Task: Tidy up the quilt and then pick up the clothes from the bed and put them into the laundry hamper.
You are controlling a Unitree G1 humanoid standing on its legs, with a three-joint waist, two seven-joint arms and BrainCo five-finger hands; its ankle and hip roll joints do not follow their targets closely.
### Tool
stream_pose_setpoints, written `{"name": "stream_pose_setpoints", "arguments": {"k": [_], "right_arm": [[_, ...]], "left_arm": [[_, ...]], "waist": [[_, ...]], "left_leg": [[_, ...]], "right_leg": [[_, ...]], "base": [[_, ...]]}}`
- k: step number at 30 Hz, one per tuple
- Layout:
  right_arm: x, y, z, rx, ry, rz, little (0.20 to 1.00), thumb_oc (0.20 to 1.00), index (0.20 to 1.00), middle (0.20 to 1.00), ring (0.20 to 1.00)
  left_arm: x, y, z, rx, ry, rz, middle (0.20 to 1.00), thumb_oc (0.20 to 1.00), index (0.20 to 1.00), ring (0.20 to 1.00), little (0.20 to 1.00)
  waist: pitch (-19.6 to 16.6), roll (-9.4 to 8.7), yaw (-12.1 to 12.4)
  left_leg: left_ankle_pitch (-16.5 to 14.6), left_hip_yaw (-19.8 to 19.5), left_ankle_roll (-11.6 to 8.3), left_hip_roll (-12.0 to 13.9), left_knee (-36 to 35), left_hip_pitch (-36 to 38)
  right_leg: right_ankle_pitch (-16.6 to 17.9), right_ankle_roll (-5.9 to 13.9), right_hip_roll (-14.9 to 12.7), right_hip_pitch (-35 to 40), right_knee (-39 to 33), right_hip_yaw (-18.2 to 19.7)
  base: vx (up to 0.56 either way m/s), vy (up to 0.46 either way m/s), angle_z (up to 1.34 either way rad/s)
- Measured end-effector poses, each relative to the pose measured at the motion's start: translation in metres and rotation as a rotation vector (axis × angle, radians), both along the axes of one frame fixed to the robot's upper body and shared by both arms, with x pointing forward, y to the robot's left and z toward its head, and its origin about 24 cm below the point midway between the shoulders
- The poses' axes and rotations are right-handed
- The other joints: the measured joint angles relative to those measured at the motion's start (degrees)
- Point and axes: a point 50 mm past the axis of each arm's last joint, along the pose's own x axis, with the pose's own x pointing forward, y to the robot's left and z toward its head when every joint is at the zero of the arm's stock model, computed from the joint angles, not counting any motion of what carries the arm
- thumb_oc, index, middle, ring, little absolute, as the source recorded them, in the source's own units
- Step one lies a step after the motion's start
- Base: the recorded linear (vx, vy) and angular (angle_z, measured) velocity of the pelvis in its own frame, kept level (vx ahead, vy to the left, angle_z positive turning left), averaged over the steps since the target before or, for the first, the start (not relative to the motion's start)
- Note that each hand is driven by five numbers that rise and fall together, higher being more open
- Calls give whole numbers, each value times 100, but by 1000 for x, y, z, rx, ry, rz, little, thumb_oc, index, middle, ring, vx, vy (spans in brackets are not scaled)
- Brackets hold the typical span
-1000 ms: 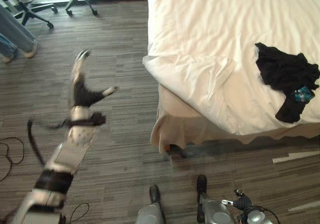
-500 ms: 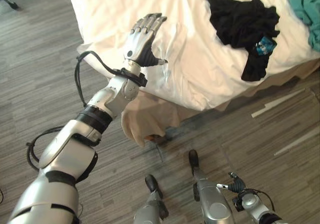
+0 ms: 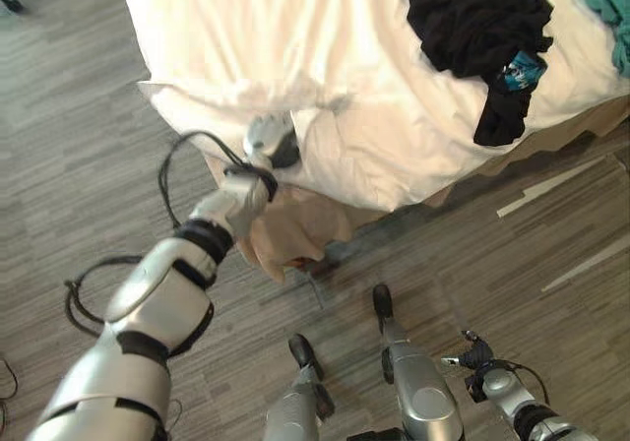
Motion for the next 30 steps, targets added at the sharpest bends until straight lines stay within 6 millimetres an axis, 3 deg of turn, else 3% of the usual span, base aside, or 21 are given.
{"name": "stream_pose_setpoints", "arguments": {"k": [1, 2, 3, 4, 6, 7, 10, 11, 12, 13, 14, 15, 17, 18, 20, 21, 23, 26, 27, 29, 30], "right_arm": [[-1, -2, 0, -1, -1, -13, 1000, 1000, 1000, 1000, 1000], [13, -11, 14, 24, -85, -86, 1000, 1000, 1000, 1000, 1000], [25, -20, 28, 13, -161, -113, 1000, 1000, 1000, 1000, 1000], [27, -28, 34, -1, -199, -126, 1000, 1000, 1000, 1000, 1000], [47, -51, 67, -76, -331, -138, 1000, 1000, 1000, 1000, 1000], [54, -55, 77, -95, -371, -137, 1000, 1000, 1000, 1000, 1000], [74, -76, 145, -180, -623, -54, 1000, 1000, 1000, 1000, 1000], [78, -83, 161, -160, -703, -65, 1000, 1000, 1000, 1000, 1000], [86, -81, 177, -137, -784, -65, 570, 570, 570, 570, 570], [88, -79, 189, -140, -817, -55, 570, 570, 570, 570, 570], [83, -75, 199, -154, -855, -1, 200, 200, 200, 200, 200], [91, -54, 230, -161, -978, 95, 200, 200, 200, 200, 200], [96, -7, 266, -121, -1159, 296, 200, 200, 200, 200, 200], [102, 15, 277, -110, -1212, 399, 200, 200, 200, 200, 200], [125, 40, 281, -72, -1202, 445, 200, 200, 200, 200, 200], [137, 52, 288, -48, -1209, 447, 200, 200, 200, 200, 200], [158, 77, 313, -73, -1234, 511, 200, 200, 200, 200, 200], [171, 100, 334, -43, -1282, 509, 200, 200, 200, 200, 200], [177, 110, 354, -45, -1318, 510, 200, 200, 200, 200, 200], [188, 118, 369, -28, -1320, 477, 200, 200, 200, 200, 200], [194, 117, 376, -1, -1308, 433, 200, 200, 200, 200, 200]], "left_arm": [[-4, -5, -9, -28, 17, -15, 200, 200, 200, 200, 200], [-24, -2, -47, -122, 97, -5, 903, 903, 903, 903, 903], [-43, 4, -78, -174, 180, 26, 1000, 1000, 1000, 1000, 1000], [-50, 1, -89, -217, 211, 20, 1000, 1000, 1000, 1000, 1000], [-83, 13, -133, -269, 346, 84, 1000, 1000, 1000, 1000, 1000], [-91, 18, -142, -303, 368, 116, 1000, 1000, 1000, 1000, 1000], [-119, 27, -176, -363, 485, 211, 1000, 1000, 1000, 1000, 1000], [-142, 40, -200, -344, 583, 276, 1000, 1000, 1000, 1000, 1000], [-193, 63, -238, -330, 760, 451, 1000, 1000, 1000, 1000, 1000], [-231, 80, -256, -326, 859, 568, 1000, 1000, 1000, 1000, 1000], [-258, 90, -266, -329, 927, 678, 1000, 1000, 1000, 1000, 1000], [-317, 112, -277, -265, 1058, 828, 1000, 1000, 1000, 1000, 1000], [-374, 127, -280, -212, 1184, 988, 1000, 1000, 1000, 1000, 1000], [-388, 134, -278, -182, 1207, 1008, 1000, 1000, 1000, 1000, 1000], [-386, 142, -274, -168, 1185, 1000, 1000, 1000, 1000, 1000, 1000], [-378, 145, -271, -171, 1153, 981, 1000, 1000, 1000, 1000, 1000], [-343, 144, -268, -199, 1063, 924, 1000, 1000, 1000, 1000, 1000], [-312, 138, -264, -217, 982, 850, 1000, 1000, 1000, 1000, 1000], [-283, 132, -258, -238, 910, 799, 1000, 1000, 1000, 1000, 1000], [-253, 124, -250, -252, 830, 724, 1000, 1000, 1000, 1000, 1000], [-222, 111, -239, -285, 751, 645, 1000, 1000, 1000, 1000, 1000]], "waist": [[-30, 23, -17], [-126, 113, 61], [-295, 201, 124], [-363, 225, 72], [-608, 285, 232], [-662, 271, 258], [-1021, 179, 396], [-1139, 141, 477], [-1228, 45, 516], [-1231, -29, 532], [-1239, -63, 493], [-1276, -142, 595], [-1306, -165, 703], [-1329, -146, 948], [-1354, -175, 1217], [-1337, -174, 1521], [-1216, -224, 1750], [-857, -260, 2077], [-514, -288, 2146], [-169, -284, 2245], [133, -226, 2340]], "left_leg": [[-4, -4, 5, -8, 1, 36], [-77, -21, 4, -20, -2, 161], [-98, -74, 10, -29, -15, 174], [-95, -145, 12, -37, -2, 200], [-93, -304, 21, -44, -12, 268], [-101, -337, 28, -42, -32, 303], [-112, -479, 38, -57, 0, 403], [-127, -498, 48, -63, -1, 409], [-155, -494, 61, -36, -8, 465], [-172, -509, 47, -21, -9, 501], [-152, -562, 36, -26, 2, 534], [-149, -665, 38, -19, 0, 476], [-113, -747, 40, -28, 2, 463], [-95, -876, 48, -39, 1, 402], [-37, -1002, 19, -83, 2, 236], [52, -1125, 73, -104, 5, -3], [172, -1361, 93, -165, 351, -623], [154, -1576, 57, -175, 663, -1021], [128, -1628, 42, -170, 864, -1342], [145, -1753, 30, -183, 1139, -1798], [128, -1768, 69, -183, 1255, -2071]], "right_leg": [[-4, 3, -6, 33, -2, 3], [-106, 19, -33, 166, -3, -39], [-126, 15, -55, 226, -3, -93], [-127, 8, -64, 275, -3, -134], [-136, 19, -100, 450, -4, -290], [-150, 35, -105, 507, -3, -335], [-187, 72, -129, 644, -12, -407], [-225, 91, -137, 694, -4, -447], [-260, 95, -130, 781, -5, -501], [-269, 98, -108, 835, -4, -509], [-270, 96, -111, 824, -5, -534], [-328, 59, -122, 857, -6, -656], [-312, 73, -133, 850, -7, -687], [-315, 72, -160, 902, -28, -789], [-362, 109, -211, 838, -21, -931], [-342, 129, -239, 684, -2, -1020], [-197, 139, -302, 328, 7, -1147], [-175, 127, -347, 86, 140, -1268], [-206, 79, -365, -116, 232, -1335], [-215, 70, -429, -512, 463, -1420], [-222, 62, -466, -713, 562, -1476]], "base": [[122, 117, 2], [84, 78, 11], [84, 78, 21], [29, 37, 31], [58, 54, 36], [48, 54, 27], [38, 39, 26], [17, 7, 6], [0, 0, 0], [27, 25, 5], [15, 24, 26], [9, 24, 28], [-39, 9, 33], [-98, -9, 52], [-134, -29, 51], [-193, -33, 41], [-232, -24, 61], [-116, 13, 33], [-124, 35, 32], [-151, 39, 28], [-179, 34, 27]]}}
